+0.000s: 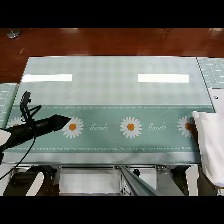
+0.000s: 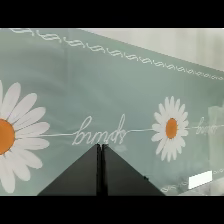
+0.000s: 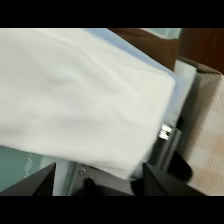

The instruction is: Fold the shirts.

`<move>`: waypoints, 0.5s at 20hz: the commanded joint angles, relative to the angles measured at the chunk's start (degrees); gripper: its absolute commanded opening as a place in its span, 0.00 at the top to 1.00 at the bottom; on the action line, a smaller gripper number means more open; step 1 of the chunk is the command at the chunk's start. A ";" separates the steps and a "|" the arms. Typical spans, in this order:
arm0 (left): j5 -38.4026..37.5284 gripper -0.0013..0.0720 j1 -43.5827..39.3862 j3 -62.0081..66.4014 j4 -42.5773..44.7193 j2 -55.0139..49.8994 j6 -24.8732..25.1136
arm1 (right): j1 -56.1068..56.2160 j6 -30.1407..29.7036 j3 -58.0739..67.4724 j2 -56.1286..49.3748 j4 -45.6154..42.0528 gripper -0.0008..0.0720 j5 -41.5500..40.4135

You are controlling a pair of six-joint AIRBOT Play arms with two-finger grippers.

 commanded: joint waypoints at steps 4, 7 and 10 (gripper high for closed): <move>0.20 0.95 1.11 23.19 -1.03 -9.46 4.37 | 10.08 -6.16 8.13 -8.74 56.35 0.95 -33.90; -0.33 0.95 -4.63 47.58 6.58 -23.21 4.94 | 37.46 -12.63 20.61 -20.59 53.51 0.95 -37.46; -1.92 0.95 -12.33 59.32 25.99 -31.71 -7.32 | 60.26 -12.39 25.64 -30.38 35.76 0.95 -37.35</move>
